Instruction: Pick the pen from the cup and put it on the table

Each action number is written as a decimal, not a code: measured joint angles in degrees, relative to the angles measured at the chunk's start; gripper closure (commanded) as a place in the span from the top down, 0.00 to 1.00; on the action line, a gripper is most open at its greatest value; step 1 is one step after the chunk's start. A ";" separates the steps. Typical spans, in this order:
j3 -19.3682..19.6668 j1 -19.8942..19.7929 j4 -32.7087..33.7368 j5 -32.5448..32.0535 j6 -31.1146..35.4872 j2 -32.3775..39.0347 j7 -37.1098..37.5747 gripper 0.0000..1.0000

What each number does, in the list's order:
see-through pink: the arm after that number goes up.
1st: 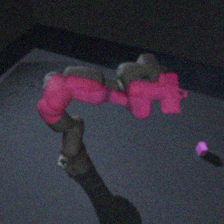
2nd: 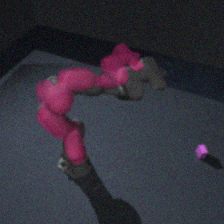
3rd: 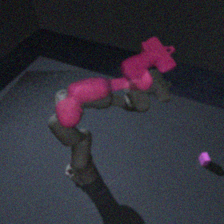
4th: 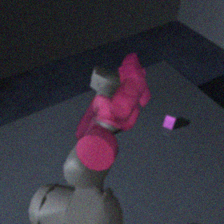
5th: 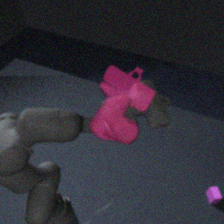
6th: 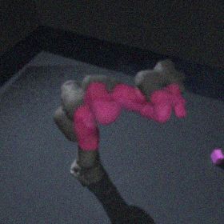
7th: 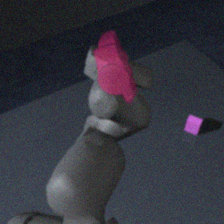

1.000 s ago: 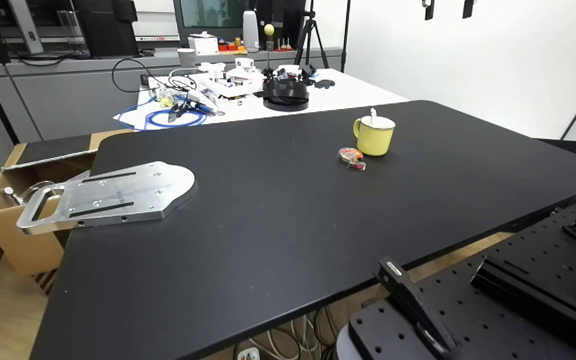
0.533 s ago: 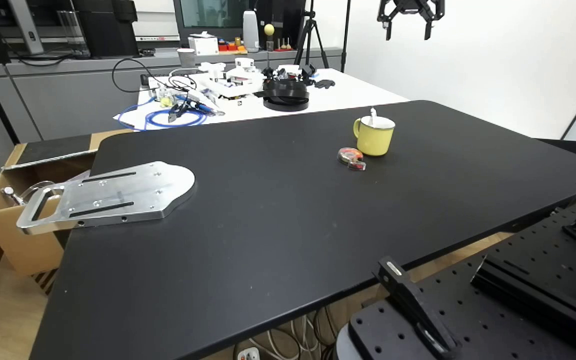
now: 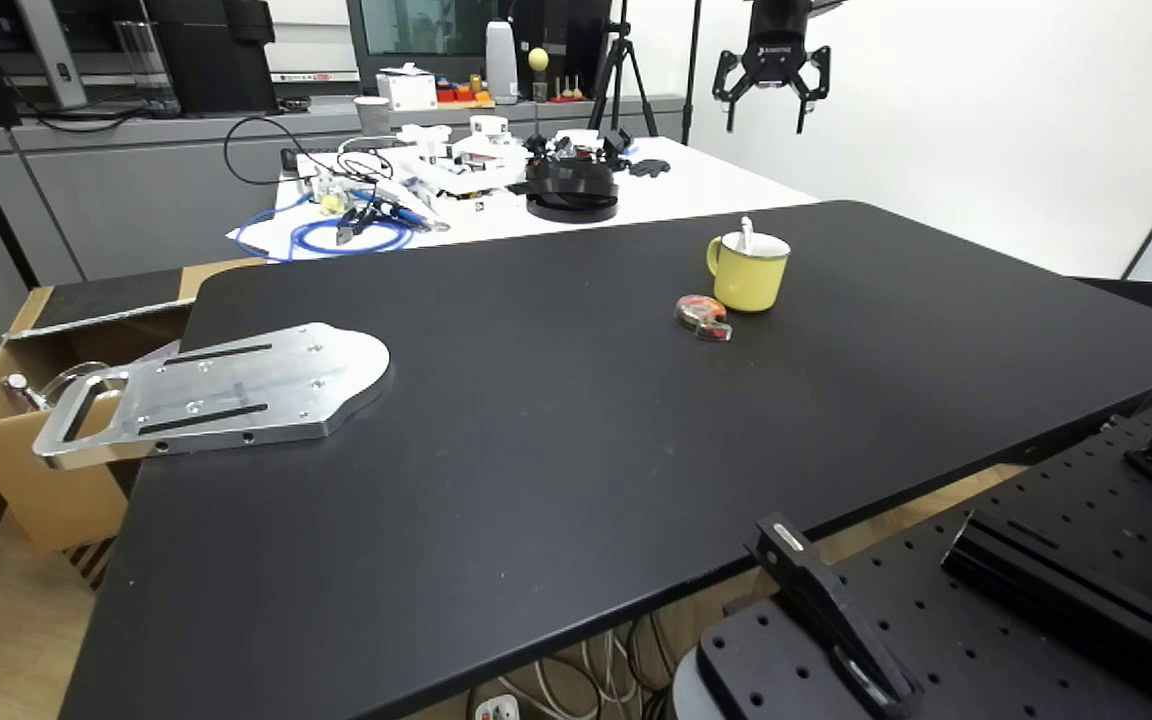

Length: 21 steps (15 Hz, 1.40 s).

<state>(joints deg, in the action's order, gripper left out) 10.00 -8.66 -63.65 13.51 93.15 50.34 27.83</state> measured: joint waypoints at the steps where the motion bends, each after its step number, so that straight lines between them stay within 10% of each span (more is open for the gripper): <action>1: 0.00 -0.19 1.53 0.12 -0.13 1.64 1.15 1.00; 21: -0.52 -2.00 10.20 0.93 -10.99 12.53 8.38 1.00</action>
<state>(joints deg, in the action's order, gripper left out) 9.49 -10.66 -53.45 14.44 82.16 62.87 36.21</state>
